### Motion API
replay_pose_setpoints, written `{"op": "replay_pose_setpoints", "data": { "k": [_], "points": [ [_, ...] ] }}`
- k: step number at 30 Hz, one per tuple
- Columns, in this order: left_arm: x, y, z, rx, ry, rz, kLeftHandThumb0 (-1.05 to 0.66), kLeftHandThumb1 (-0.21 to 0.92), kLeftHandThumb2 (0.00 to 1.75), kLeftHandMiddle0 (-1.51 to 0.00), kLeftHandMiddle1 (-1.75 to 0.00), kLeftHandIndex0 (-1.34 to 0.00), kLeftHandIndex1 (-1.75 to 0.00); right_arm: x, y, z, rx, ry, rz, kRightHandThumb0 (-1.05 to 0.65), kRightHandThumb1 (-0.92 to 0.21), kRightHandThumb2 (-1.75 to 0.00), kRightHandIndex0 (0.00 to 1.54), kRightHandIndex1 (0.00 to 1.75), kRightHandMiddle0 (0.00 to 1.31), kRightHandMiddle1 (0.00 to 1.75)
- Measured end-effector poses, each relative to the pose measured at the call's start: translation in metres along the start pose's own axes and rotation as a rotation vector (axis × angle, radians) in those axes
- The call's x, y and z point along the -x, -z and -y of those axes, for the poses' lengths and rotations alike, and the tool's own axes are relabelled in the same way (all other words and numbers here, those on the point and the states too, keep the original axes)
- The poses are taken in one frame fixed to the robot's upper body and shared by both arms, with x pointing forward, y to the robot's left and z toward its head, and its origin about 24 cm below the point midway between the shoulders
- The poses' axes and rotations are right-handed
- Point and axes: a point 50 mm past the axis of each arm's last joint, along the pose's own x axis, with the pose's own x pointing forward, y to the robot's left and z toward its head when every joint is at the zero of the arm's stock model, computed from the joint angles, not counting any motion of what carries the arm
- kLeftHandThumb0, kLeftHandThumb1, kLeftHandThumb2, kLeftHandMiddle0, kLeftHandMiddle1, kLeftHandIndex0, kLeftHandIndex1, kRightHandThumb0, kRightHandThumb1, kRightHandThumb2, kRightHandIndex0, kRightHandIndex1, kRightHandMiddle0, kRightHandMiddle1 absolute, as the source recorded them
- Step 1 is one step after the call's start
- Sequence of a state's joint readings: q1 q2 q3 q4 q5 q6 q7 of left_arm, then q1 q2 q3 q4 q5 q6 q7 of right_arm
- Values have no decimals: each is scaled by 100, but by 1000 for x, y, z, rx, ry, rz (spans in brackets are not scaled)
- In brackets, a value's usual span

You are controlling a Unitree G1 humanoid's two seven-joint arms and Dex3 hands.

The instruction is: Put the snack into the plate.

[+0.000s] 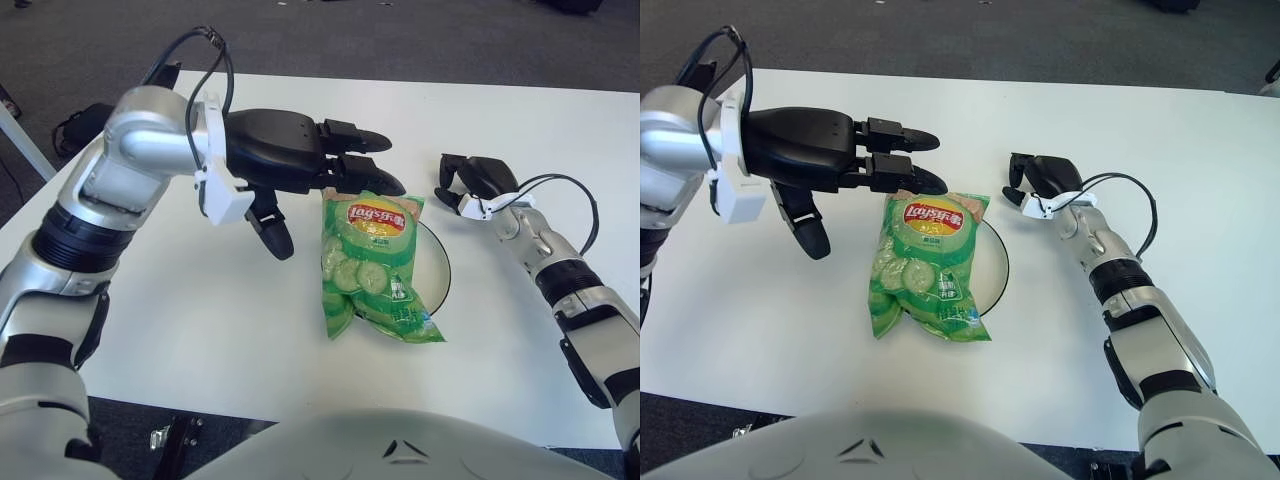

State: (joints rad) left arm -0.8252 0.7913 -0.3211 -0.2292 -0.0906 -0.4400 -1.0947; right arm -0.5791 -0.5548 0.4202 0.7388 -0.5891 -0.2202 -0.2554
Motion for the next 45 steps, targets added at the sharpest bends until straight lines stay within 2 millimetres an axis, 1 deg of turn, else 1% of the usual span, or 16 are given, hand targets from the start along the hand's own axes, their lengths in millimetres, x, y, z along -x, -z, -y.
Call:
{"op": "replay_pose_setpoints", "data": {
  "k": [7,11,12,15,17,20,22,27,45],
  "points": [
    [1,0,-4,49,65,40,-74,54,72,-7,-4,0,-33,0,-2,0,21,0,-3,-46,-38,-123,121,175,56,175],
    [4,4,-3,49,69,59,-72,52,74,-9,-5,0,-28,0,-2,0,23,0,-7,-46,-39,-123,121,175,56,175],
    [6,6,-3,50,64,55,-70,52,76,-10,-6,0,-24,-1,-3,0,23,-2,-7,-46,-39,-123,121,175,55,175],
    [20,14,-2,38,22,21,-69,52,78,-10,-7,0,-18,-1,-5,0,19,-4,-5,-46,-39,-123,120,175,55,175],
    [33,24,-1,54,-12,-30,-69,54,78,-10,-7,0,-14,-1,-5,-1,18,-7,-5,-46,-39,-123,119,175,56,175],
    [49,42,3,117,-71,-103,-69,56,79,-10,-7,0,-11,-1,-4,-1,18,-16,-9,-46,-38,-123,117,175,56,175],
    [54,51,8,157,-91,-136,-69,56,78,-10,-7,0,-11,0,-5,-1,17,-22,-8,-46,-38,-123,116,175,56,175],
    [54,56,15,178,-91,-147,-69,56,78,-10,-7,0,-10,0,-4,-1,17,-25,-9,-46,-38,-123,116,175,56,175],
    [51,56,16,174,-98,-131,-69,57,77,-10,-7,0,-10,0,-3,1,16,-24,-9,-46,-38,-123,116,175,56,175]
  ]
}}
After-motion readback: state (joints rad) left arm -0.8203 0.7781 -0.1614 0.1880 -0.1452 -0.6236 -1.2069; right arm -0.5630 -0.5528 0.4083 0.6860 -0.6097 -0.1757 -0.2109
